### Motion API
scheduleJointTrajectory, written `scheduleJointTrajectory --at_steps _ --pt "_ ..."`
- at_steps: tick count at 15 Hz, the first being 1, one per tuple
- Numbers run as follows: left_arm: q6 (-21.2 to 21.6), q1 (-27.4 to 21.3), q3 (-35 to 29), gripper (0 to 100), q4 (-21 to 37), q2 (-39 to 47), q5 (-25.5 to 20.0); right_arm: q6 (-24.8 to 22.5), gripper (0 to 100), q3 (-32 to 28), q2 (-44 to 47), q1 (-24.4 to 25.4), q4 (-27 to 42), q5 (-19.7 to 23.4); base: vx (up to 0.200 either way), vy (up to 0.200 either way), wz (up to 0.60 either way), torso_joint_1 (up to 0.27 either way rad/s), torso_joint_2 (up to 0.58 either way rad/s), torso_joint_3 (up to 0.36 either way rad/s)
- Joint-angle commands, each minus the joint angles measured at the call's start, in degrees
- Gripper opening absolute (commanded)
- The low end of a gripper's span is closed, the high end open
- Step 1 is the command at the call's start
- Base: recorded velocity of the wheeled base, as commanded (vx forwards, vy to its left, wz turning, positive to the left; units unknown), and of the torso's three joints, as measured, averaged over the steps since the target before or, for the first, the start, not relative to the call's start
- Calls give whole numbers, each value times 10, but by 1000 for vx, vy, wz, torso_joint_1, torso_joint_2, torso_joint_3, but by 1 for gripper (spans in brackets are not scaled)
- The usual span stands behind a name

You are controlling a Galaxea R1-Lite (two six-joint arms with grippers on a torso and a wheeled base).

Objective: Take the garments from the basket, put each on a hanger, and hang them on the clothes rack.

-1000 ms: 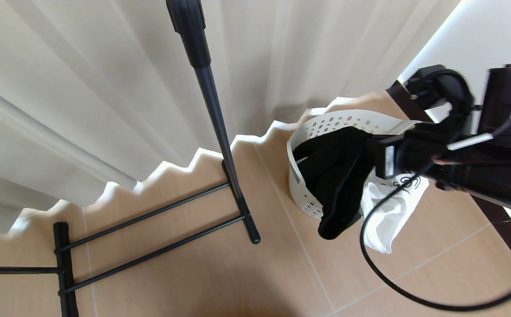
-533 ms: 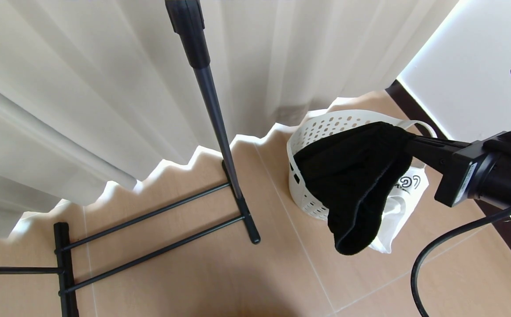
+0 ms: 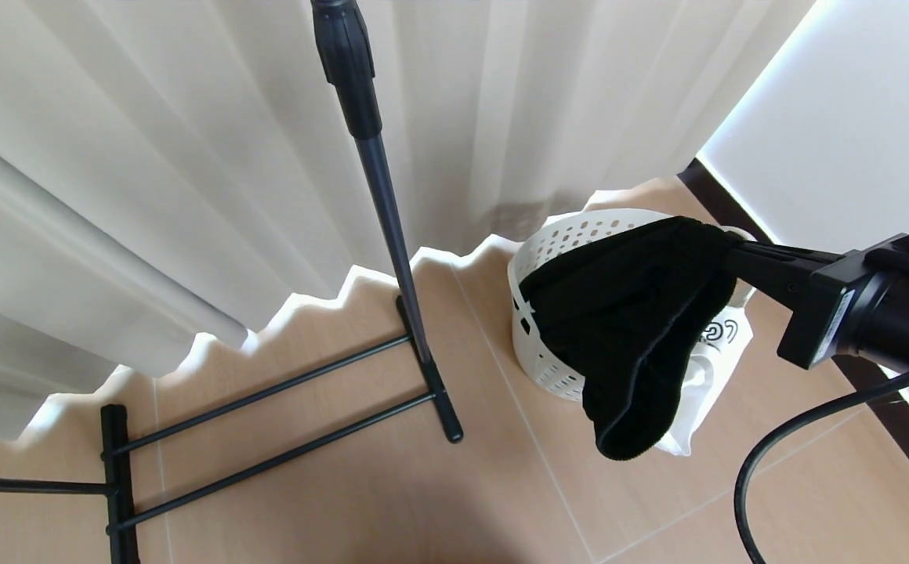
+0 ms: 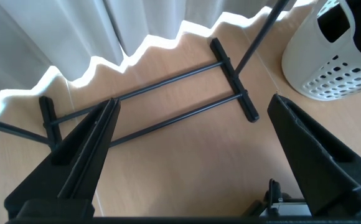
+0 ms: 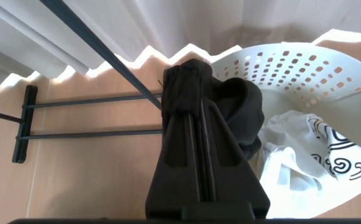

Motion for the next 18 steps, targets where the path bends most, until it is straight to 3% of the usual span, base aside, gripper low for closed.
scheduleJointTrajectory --at_steps 1,9,18 --pt "0 0 0 100 0 0 0 -6 0 0 -1 0 -1 0 0 0 0 2 2 203" --pt "0 0 0 100 0 0 0 -20 0 1 0 -16 -3 1 0 0 0 7 -24 179" --pt "0 0 0 100 0 0 0 -21 0 7 -2 -16 -3 1 0 0 0 142 -450 -97"
